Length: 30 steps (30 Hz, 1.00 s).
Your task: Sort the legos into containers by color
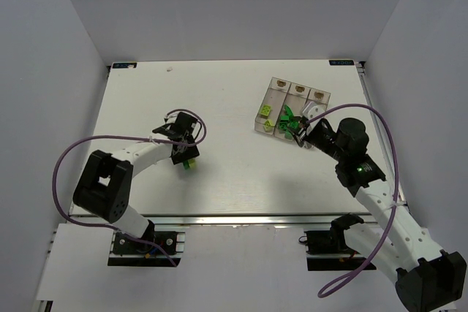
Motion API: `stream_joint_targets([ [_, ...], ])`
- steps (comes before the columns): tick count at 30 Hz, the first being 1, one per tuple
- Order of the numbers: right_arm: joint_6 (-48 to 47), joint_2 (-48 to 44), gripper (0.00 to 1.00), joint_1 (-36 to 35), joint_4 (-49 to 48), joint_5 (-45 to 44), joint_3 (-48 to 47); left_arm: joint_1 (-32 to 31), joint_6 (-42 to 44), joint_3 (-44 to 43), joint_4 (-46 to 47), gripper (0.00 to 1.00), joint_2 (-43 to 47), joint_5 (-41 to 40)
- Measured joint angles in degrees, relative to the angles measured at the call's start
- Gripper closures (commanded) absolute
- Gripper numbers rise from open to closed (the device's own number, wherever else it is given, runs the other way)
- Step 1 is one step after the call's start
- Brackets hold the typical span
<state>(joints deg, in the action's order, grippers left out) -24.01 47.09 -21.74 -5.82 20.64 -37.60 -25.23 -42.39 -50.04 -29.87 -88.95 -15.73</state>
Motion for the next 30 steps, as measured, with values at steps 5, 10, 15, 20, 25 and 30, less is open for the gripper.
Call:
stream_joint_targets([
  [5, 3.08, 3.43, 0.44, 0.37, 2.86, 8.50, -1.42, 0.00, 0.98, -0.42, 2.08, 0.81, 3.32, 7.39],
  [10, 9.53, 12.76, 0.42, 0.35, 5.97, 20.55, -4.57, -0.20, 0.33, -1.68, 9.94, 0.83, 6.97, 17.35],
  [15, 17.62, 19.32, 0.35, 0.35, 7.34, 26.38, -5.55, -3.48, -3.10, -2.12, 22.97, 0.84, 6.78, 24.28],
  [20, 30.69, 18.23, 0.30, 0.35, 1.36, 24.50, -3.02, -9.94, -5.64, -5.53, 33.57, 0.87, 0.61, 27.63],
  [25, 40.61, 13.79, 0.17, 0.33, -5.81, 17.59, 1.97, -14.73, -7.17, -7.10, 40.46, 0.87, -2.80, 28.46],
  [30, 44.52, 9.46, 0.20, 0.22, -10.29, 10.95, 5.11, -15.93, -8.04, -7.91, 43.87, 0.87, -2.80, 28.46],
])
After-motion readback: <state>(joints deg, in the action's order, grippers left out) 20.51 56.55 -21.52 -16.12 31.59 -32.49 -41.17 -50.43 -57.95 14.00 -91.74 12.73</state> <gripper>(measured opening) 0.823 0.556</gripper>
